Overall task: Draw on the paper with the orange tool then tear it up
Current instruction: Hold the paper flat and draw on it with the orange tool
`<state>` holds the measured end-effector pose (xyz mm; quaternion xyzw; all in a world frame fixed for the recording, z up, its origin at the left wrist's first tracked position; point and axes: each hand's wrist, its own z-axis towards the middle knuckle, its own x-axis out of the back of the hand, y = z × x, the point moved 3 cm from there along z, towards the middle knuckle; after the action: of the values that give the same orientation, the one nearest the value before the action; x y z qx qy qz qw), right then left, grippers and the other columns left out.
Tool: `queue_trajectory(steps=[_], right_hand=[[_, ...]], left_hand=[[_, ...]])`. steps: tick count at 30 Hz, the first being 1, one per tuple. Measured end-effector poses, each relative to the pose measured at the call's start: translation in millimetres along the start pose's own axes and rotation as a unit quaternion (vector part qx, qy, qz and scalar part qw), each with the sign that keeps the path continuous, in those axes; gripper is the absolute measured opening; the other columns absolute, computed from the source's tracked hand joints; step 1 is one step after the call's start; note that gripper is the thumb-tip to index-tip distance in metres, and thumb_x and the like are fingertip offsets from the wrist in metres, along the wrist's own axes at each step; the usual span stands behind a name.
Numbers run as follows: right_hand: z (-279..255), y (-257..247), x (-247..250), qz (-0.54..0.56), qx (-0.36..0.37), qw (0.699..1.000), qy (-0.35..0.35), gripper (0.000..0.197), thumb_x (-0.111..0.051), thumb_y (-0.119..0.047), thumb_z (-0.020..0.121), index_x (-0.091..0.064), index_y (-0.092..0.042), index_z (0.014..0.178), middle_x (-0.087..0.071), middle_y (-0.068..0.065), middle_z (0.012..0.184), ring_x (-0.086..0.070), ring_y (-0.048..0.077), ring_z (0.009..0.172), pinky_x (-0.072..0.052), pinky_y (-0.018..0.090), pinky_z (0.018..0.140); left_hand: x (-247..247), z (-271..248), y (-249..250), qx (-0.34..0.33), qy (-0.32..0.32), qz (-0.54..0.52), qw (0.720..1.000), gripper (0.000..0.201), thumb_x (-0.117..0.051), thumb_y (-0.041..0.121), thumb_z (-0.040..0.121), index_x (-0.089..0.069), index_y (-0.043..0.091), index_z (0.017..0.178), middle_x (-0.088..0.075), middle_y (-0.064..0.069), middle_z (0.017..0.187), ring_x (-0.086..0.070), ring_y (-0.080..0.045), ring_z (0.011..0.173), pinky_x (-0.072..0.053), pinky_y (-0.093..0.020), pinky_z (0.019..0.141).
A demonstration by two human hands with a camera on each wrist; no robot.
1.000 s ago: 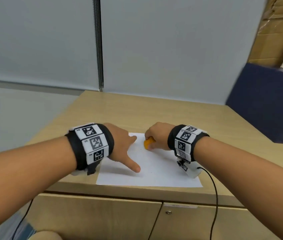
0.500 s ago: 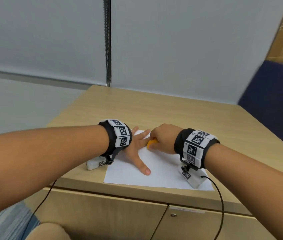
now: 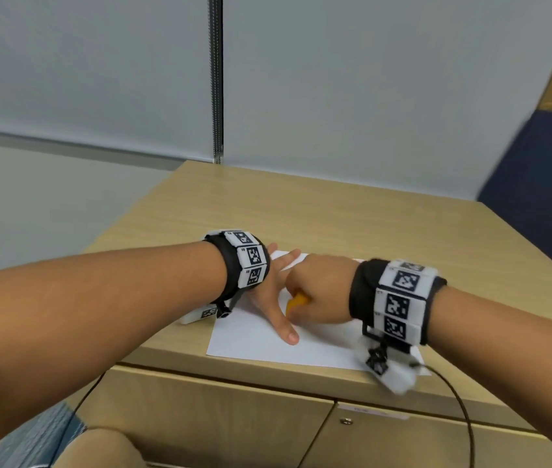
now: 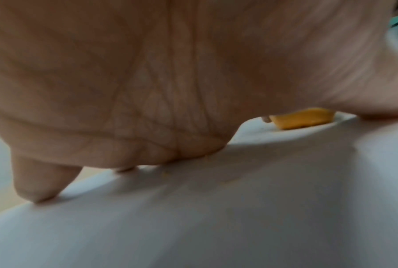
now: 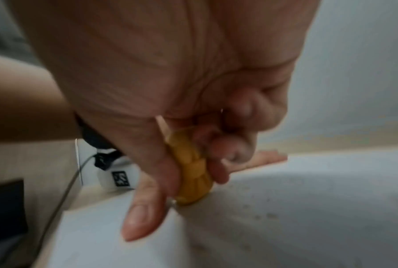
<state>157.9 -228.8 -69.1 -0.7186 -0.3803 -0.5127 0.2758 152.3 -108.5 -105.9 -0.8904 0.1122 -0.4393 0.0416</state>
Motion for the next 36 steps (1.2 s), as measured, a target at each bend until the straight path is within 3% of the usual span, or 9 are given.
queue_trajectory(steps=[3,7,12,16,18,21,26,31,36], right_hand=[[1,7,6,0.012,-0.012,1.0,0.003,0.028,-0.065,-0.043,0.088,-0.071,-0.015,0.085,-0.063,-0.004,0.073,-0.06,0.016,0.068,-0.057,0.035,0.072],[21,25,19,-0.017,-0.076,0.996,0.043,0.025,-0.061,-0.037,0.086,-0.064,-0.016,0.074,-0.063,0.002,0.074,-0.066,0.026,0.074,-0.06,0.038,0.072],[2,2,1,0.048,0.006,0.999,-0.01,0.025,-0.071,-0.037,0.085,-0.066,-0.016,0.072,-0.059,-0.005,0.064,-0.056,0.014,0.061,-0.052,0.031,0.063],[18,30,17,0.029,-0.082,0.993,0.076,0.022,-0.066,-0.038,0.082,-0.068,-0.016,0.077,-0.064,0.001,0.071,-0.066,0.025,0.071,-0.061,0.037,0.07],[12,17,12,0.021,-0.05,0.997,0.061,0.019,-0.067,-0.034,0.083,-0.063,-0.021,0.07,-0.061,-0.002,0.068,-0.063,0.02,0.066,-0.059,0.034,0.067],[-5,-6,2,0.029,0.019,0.999,-0.01,0.032,-0.073,-0.034,0.085,-0.054,-0.024,0.061,-0.053,-0.009,0.06,-0.05,0.007,0.055,-0.045,0.026,0.058],[18,21,19,0.004,-0.041,0.998,0.042,0.023,-0.07,-0.04,0.081,-0.07,-0.018,0.076,-0.067,-0.001,0.072,-0.066,0.021,0.072,-0.062,0.04,0.075],[-8,-3,1,-0.003,0.051,0.998,-0.034,0.025,-0.072,-0.036,0.083,-0.07,-0.013,0.072,-0.061,-0.003,0.063,-0.056,0.015,0.058,-0.054,0.03,0.061],[17,27,21,-0.003,-0.023,0.998,0.056,0.025,-0.07,-0.038,0.081,-0.065,-0.018,0.068,-0.063,0.0,0.065,-0.063,0.024,0.069,-0.06,0.036,0.069]], left_hand=[[1,-3,0,-0.005,0.012,-0.007,1.0,0.136,-0.056,0.098,0.052,0.022,0.047,0.151,0.038,0.011,0.159,0.033,-0.035,0.147,0.002,-0.069,0.116],[1,-5,0,-0.006,0.018,0.003,1.0,0.139,-0.056,0.098,0.053,0.03,0.043,0.149,0.035,0.011,0.16,0.029,-0.037,0.148,0.001,-0.07,0.117],[3,-8,1,0.009,0.005,-0.005,1.0,0.131,-0.057,0.097,0.054,0.014,0.049,0.153,0.032,0.012,0.162,0.032,-0.033,0.148,0.001,-0.067,0.117],[2,-5,1,-0.002,0.018,0.001,1.0,0.14,-0.056,0.098,0.053,0.031,0.043,0.148,0.034,0.009,0.161,0.026,-0.038,0.149,0.0,-0.07,0.116],[3,-4,2,0.002,0.016,0.006,1.0,0.139,-0.056,0.099,0.051,0.025,0.045,0.151,0.032,0.01,0.162,0.028,-0.036,0.149,0.0,-0.069,0.117],[4,-9,3,0.007,0.006,-0.004,1.0,0.13,-0.058,0.097,0.054,0.012,0.05,0.153,0.035,0.011,0.16,0.032,-0.033,0.147,0.001,-0.067,0.118],[4,-9,3,0.003,0.015,0.009,1.0,0.141,-0.056,0.098,0.051,0.027,0.043,0.15,0.034,0.011,0.161,0.027,-0.037,0.149,-0.001,-0.07,0.116],[4,-7,4,0.0,0.016,0.008,1.0,0.136,-0.058,0.099,0.049,0.015,0.049,0.153,0.034,0.01,0.161,0.028,-0.036,0.149,-0.002,-0.07,0.115],[3,-6,1,-0.003,0.018,-0.007,1.0,0.139,-0.06,0.095,0.054,0.03,0.045,0.148,0.035,0.011,0.161,0.029,-0.037,0.148,0.001,-0.069,0.115]])
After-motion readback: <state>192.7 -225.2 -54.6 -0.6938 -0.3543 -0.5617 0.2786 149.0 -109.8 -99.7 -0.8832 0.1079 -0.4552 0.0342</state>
